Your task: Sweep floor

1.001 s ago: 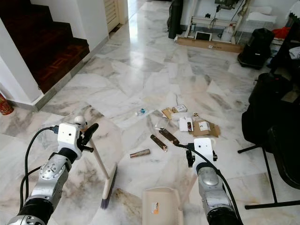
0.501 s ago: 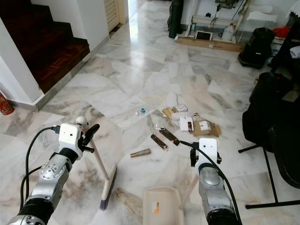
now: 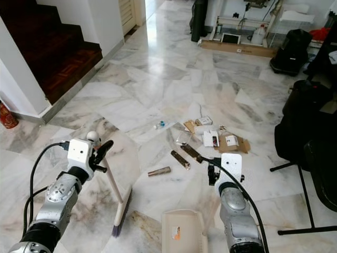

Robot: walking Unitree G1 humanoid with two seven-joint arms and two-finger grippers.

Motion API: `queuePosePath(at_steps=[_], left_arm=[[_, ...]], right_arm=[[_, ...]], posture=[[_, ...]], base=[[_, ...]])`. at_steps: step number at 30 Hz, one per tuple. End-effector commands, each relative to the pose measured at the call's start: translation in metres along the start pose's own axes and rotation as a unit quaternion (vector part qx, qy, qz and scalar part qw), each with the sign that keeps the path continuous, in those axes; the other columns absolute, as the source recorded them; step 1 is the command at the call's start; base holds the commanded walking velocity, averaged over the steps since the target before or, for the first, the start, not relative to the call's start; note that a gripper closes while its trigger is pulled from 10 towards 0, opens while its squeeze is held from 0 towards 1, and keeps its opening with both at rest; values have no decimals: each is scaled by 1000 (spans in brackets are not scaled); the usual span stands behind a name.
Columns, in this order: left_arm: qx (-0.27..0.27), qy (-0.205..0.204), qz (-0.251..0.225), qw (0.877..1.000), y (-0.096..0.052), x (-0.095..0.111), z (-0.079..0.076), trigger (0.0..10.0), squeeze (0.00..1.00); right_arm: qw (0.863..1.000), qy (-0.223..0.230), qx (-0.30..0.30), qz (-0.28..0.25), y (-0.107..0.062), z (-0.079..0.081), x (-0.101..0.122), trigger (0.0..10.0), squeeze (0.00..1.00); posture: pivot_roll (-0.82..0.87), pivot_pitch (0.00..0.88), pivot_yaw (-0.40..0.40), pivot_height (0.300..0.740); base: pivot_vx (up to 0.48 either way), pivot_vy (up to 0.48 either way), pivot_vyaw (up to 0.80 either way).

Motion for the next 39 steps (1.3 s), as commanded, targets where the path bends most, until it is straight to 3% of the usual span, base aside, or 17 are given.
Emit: queuePosePath(at_steps=[1,18,34,35,36,38,39], left_arm=[[-8,18,-16,1000,5,11,2,10000,0],[-18,18,-11,1000,5,9,-2,10000,0],[-20,22,-6,1000,4,7,-1,10000,0],[-20,23,-5,1000,3,7,-1,10000,0],[-20,23,-5,1000,3,7,-1,10000,0],[-21,23,-5,1000,3,7,-1,10000,0],[-20,23,-4,1000,3,6,-1,10000,0]], right_arm=[[1000,4,4,1,-4,2,2,10000,0],[999,-5,-36,38,-11,-17,-4,10000,0],[998,13,-27,59,-11,-13,-12,10000,0],[998,14,-27,60,-11,-13,-13,9529,0],[998,14,-27,61,-11,-13,-13,4824,0],[998,14,-28,61,-11,-13,-13,4235,0],[998,14,-29,62,-10,-14,-13,2784,0]], posture=[[62,70,2,740],[59,71,8,740],[63,78,8,740],[63,78,8,740],[63,78,8,740],[63,78,8,740],[61,81,9,740]], base=[[0,0,0],[0,0,0],[0,0,0],[0,0,0],[0,0,0],[0,0,0],[0,0,0]])
Point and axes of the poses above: a point about 5 cm out from each wrist's last joint towards the gripper, its own y axis pointing out of the wrist towards the gripper, its own x axis along the axis of the wrist's last joint, z = x × y, the point moved 4 cm from there along y, pointing out of the wrist towards the gripper, and after that the axes turned 2 degrees about y, right-handed, at the moved point
